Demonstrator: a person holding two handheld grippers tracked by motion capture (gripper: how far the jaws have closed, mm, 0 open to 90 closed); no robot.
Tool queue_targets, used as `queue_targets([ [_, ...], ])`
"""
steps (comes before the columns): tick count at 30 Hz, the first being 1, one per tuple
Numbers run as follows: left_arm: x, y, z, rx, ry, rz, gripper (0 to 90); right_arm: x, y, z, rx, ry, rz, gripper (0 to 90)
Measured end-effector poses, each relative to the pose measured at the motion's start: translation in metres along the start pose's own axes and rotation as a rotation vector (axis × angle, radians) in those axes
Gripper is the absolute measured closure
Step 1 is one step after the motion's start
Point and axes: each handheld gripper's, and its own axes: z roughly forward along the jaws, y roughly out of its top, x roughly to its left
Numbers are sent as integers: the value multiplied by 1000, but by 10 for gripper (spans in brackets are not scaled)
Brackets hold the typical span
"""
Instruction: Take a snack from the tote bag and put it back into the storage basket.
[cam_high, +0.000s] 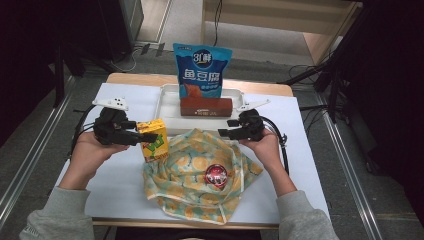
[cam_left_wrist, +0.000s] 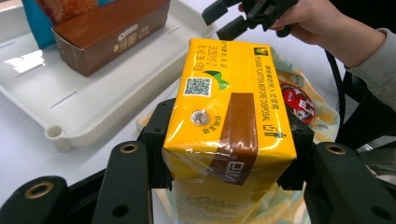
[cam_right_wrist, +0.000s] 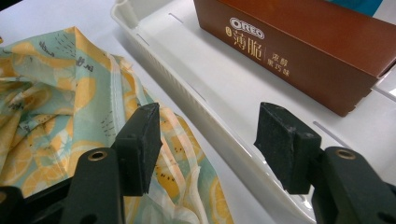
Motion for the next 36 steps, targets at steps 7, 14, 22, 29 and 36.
queue_targets([
  [7,5,7,2,-4,5,-1,509,0,0,0,-2,0,-2,413],
  [14,13,13,8,3,6,-7,510,0,0,-1,-4,-1,2,413],
  [22,21,25,13,-19,9,-12,510,0,0,-2,-5,0,-3,413],
  [29,23,35,17,-31,18,-4,510,1,0,-3,-8,2,0,410],
  [36,24,43,23,-23,42,7,511,2,0,-5,-12,5,-2,408],
])
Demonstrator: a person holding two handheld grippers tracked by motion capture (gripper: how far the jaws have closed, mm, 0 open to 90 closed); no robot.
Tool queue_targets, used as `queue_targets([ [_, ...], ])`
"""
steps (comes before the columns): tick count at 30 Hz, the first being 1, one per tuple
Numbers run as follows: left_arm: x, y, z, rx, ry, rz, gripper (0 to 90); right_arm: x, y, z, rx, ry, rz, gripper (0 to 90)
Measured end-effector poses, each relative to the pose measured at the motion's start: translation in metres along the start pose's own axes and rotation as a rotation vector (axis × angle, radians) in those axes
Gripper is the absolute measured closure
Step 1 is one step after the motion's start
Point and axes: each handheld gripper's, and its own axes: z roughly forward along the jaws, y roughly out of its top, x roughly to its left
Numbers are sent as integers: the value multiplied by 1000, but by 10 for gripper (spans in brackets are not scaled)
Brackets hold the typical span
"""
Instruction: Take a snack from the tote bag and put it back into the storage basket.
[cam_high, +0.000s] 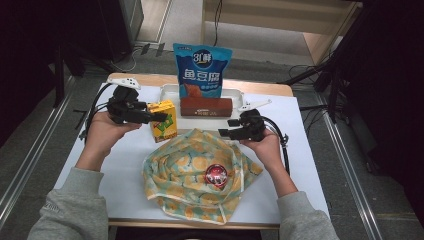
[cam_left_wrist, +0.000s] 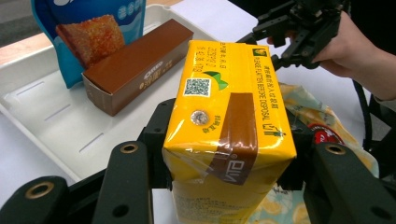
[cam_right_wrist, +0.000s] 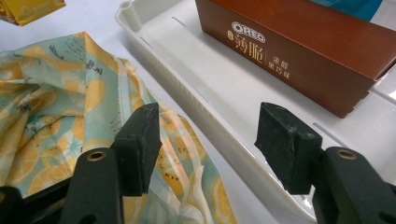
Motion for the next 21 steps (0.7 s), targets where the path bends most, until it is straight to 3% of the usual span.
queue_targets([
  [4,4,4,5,6,25,10,511,1,0,-1,1,1,1,402],
  [8,9,7,7,-9,21,1,512,0,-2,-2,-1,-1,0,401],
  [14,15,11,14,11,66,10,512,2,-4,-5,-2,-4,6,398],
  [21,23,13,22,1,64,13,513,2,-7,-9,-11,-7,13,396],
])
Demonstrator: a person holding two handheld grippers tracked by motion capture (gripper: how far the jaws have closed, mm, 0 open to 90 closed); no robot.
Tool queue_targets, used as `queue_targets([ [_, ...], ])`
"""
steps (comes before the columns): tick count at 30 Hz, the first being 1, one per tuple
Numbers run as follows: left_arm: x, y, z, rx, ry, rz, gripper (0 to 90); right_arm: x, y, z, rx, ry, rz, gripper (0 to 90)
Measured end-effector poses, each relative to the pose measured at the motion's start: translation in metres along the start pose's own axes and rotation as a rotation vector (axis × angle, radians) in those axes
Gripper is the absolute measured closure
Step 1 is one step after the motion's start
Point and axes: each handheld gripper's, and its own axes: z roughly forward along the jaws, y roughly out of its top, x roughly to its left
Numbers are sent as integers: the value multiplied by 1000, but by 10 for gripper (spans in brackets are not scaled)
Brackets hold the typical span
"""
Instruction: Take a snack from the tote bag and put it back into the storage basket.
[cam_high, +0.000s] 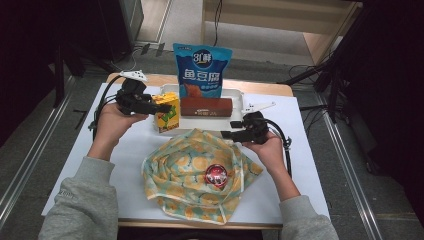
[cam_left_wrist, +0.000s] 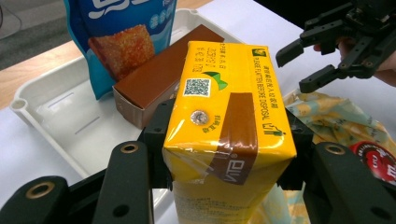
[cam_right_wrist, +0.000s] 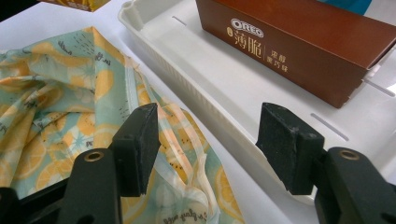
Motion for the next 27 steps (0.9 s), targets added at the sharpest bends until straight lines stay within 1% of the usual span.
queue_targets([
  [1,1,0,2,-2,4,-2,513,0,0,0,0,-1,4,396],
  [6,5,0,7,-11,12,18,513,2,-1,0,3,-2,0,391],
  [14,17,-3,13,-17,20,-3,513,3,-4,0,10,-6,-4,391],
  [18,20,-3,16,-27,24,0,513,4,-5,0,10,-7,-4,391],
  [21,23,-4,18,-26,32,1,514,5,-6,0,13,-8,0,391],
  [23,25,-4,20,-21,36,2,514,4,-7,-1,13,-9,-7,391],
  [24,25,-4,21,-21,35,-1,514,5,-7,-1,13,-9,-3,391],
  [26,28,-5,24,-33,19,-13,514,5,-7,-2,11,-12,-3,391],
  [27,28,-5,25,-36,20,-14,515,4,-7,-3,12,-12,-3,391],
])
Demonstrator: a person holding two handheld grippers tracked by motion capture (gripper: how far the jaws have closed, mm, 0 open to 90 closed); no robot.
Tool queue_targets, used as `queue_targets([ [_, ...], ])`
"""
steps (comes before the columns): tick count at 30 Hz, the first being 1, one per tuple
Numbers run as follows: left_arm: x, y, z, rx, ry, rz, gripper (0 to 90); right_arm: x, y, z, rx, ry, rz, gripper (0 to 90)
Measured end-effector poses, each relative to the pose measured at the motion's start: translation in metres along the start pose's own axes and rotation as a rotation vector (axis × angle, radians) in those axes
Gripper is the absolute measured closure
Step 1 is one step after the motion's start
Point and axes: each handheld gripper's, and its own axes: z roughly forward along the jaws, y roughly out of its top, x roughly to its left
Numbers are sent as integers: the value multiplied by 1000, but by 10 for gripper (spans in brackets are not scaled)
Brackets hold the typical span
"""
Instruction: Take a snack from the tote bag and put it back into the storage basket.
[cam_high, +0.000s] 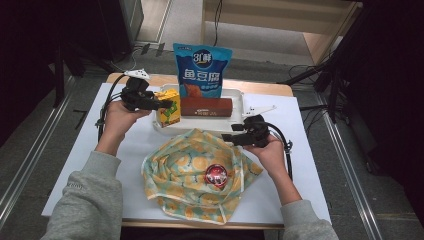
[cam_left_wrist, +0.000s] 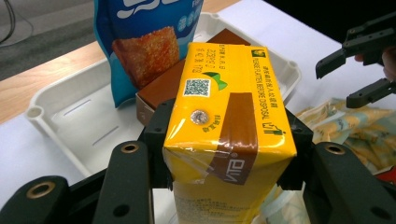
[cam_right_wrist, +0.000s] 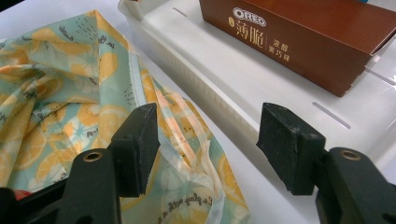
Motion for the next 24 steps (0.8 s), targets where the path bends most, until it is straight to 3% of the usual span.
queue_targets([
  [8,6,-3,11,18,32,9,514,0,-2,-2,0,-1,5,391],
  [16,12,-8,16,-8,46,11,516,0,-3,-2,1,-5,7,390],
  [24,13,-13,27,0,67,27,516,-1,-5,-5,-5,-7,9,389],
])
